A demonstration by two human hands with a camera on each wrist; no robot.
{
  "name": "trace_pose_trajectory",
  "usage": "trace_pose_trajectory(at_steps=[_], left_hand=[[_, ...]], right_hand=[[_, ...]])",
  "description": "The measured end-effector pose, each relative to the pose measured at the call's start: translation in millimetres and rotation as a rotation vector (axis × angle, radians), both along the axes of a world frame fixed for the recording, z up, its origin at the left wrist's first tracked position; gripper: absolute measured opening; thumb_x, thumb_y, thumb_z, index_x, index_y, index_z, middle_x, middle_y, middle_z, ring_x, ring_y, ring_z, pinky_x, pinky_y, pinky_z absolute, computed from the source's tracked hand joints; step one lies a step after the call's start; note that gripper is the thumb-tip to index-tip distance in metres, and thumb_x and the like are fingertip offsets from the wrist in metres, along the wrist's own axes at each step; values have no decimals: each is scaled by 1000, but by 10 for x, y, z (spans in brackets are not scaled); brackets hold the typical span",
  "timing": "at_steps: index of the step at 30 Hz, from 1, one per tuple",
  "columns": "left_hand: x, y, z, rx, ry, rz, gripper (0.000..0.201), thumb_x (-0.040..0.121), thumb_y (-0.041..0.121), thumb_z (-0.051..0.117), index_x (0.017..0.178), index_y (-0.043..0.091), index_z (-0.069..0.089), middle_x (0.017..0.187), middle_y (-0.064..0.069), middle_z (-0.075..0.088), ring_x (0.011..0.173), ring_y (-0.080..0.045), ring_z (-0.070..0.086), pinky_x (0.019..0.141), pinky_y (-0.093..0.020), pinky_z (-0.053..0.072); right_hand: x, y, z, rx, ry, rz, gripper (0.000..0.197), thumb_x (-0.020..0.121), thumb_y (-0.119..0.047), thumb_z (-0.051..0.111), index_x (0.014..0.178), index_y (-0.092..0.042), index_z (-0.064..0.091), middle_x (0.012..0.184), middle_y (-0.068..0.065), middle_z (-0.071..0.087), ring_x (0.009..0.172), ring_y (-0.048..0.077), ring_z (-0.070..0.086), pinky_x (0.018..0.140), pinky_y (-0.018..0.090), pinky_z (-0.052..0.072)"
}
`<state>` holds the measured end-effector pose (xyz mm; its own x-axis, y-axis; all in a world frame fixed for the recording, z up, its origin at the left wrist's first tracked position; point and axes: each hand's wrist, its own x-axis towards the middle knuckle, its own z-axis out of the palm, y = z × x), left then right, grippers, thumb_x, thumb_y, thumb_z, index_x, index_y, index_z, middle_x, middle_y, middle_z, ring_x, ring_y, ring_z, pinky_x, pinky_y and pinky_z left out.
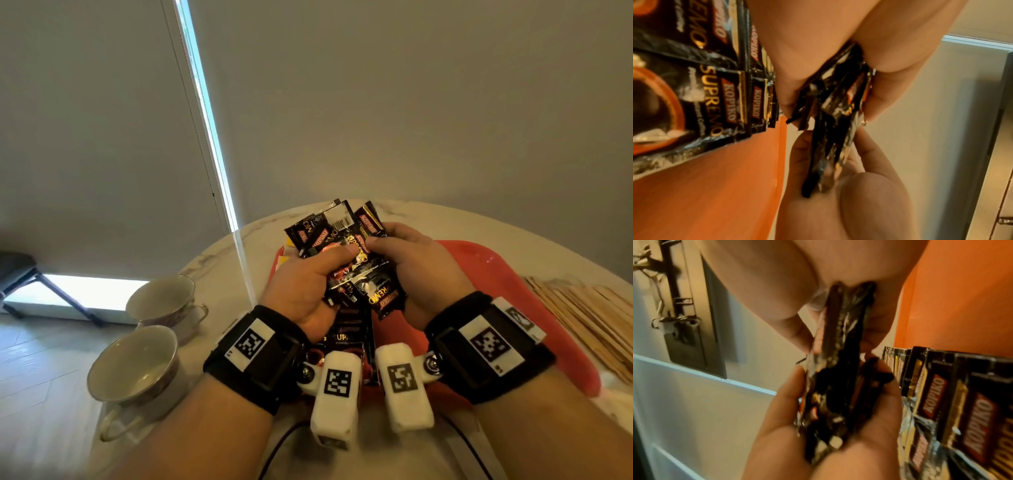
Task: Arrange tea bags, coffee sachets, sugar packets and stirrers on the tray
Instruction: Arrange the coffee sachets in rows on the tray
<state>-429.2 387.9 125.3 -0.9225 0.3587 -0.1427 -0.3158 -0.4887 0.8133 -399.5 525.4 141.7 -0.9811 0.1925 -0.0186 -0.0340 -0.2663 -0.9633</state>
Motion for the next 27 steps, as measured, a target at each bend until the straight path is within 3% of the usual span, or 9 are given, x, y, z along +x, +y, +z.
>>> trace_pose_trajectory(at_steps=[4, 7, 10, 14, 17, 20, 22, 24, 27], left_hand=[[96, 22, -6, 25, -15, -54, 43, 90, 2, 68, 132, -1, 64, 123, -27, 71, 105, -46, 73, 91, -63, 58], [107, 30, -14, 36, 11, -46, 42, 92, 1, 67, 134, 2, 64, 128, -28, 69, 112, -49, 70, 96, -66, 55], [113, 25, -1, 71, 11, -58, 43, 88, 2, 67, 131, 5, 66, 119, -25, 72, 107, -46, 72, 97, -64, 55], [145, 0, -3, 93, 0, -138, 37, 76, 9, 72, 113, 5, 74, 109, -21, 71, 98, -40, 72, 98, -58, 53], [138, -29, 4, 42, -5, -153, 26, 87, 6, 68, 113, 5, 73, 100, -20, 74, 90, -38, 74, 89, -54, 58], [106, -57, 22, -19, -31, -169, 20, 93, 4, 63, 109, 5, 75, 98, -21, 76, 87, -40, 76, 82, -52, 61], [110, -68, 33, -43, -33, -182, 24, 91, 1, 62, 111, 5, 75, 104, -24, 76, 94, -43, 75, 90, -59, 59], [125, -79, 42, -43, -26, -202, 27, 90, -2, 62, 113, 5, 75, 109, -26, 75, 97, -46, 74, 94, -62, 56], [136, -93, 41, -42, -17, -230, 33, 85, -5, 65, 117, 2, 72, 107, -27, 73, 96, -47, 73, 95, -63, 56]], right_hand=[[19, -43, -20, 42, -6, -29, 9, 96, -12, 61, 92, -10, 68, 71, 3, 71, 69, 24, 70, 77, 48, 58], [15, -34, 1, 73, 68, -41, 20, 97, -10, 59, 114, -17, 67, 94, 1, 77, 85, 22, 75, 88, 52, 59], [45, -63, 20, -1, 157, 54, 36, 101, -9, 52, 131, -25, 63, 116, 2, 75, 104, 23, 73, 90, 45, 60], [65, -125, 0, -11, 190, 119, 21, 102, -15, 54, 117, -12, 68, 106, 10, 76, 97, 28, 73, 86, 44, 59], [34, -118, -33, 47, 207, 99, 14, 100, -15, 58, 113, -10, 62, 98, 6, 73, 89, 25, 71, 76, 37, 60], [1, -72, -80, 194, 306, 112, 38, 99, -12, 61, 133, -25, 53, 126, -4, 68, 115, 19, 67, 92, 35, 57], [-2, -39, -95, 274, 355, 173, 54, 98, -15, 63, 144, -38, 48, 137, -13, 61, 124, 13, 62, 99, 34, 54], [9, -10, -96, 308, 353, 220, 53, 98, -17, 62, 146, -36, 50, 135, -12, 64, 123, 11, 63, 100, 32, 53], [17, -8, -88, 337, 318, 177, 37, 99, -18, 62, 136, -28, 62, 127, 0, 70, 115, 18, 68, 96, 37, 55]])
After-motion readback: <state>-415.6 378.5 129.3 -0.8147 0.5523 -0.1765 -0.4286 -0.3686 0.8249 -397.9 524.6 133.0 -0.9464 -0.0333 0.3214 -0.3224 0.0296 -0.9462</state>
